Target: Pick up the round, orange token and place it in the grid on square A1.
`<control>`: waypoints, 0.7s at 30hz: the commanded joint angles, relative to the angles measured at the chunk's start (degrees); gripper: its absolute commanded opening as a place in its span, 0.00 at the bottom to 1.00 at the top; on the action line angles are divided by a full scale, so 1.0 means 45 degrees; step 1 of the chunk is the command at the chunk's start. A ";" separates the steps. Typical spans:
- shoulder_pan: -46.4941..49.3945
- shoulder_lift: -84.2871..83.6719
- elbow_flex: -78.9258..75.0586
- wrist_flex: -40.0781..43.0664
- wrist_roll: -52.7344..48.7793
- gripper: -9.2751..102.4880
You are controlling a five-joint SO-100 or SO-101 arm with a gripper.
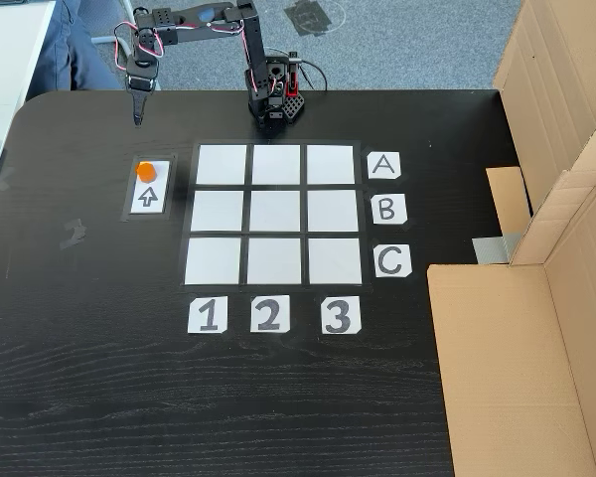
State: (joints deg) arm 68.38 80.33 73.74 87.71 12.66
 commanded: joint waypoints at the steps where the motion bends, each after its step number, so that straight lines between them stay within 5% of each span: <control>1: -0.0605 -0.0566 -0.0879 -0.0020 0.0313 0.34; 21: -0.2383 -0.5586 -0.4609 0.0078 0.1426 0.37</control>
State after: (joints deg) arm 58.45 54.76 55.90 87.71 18.63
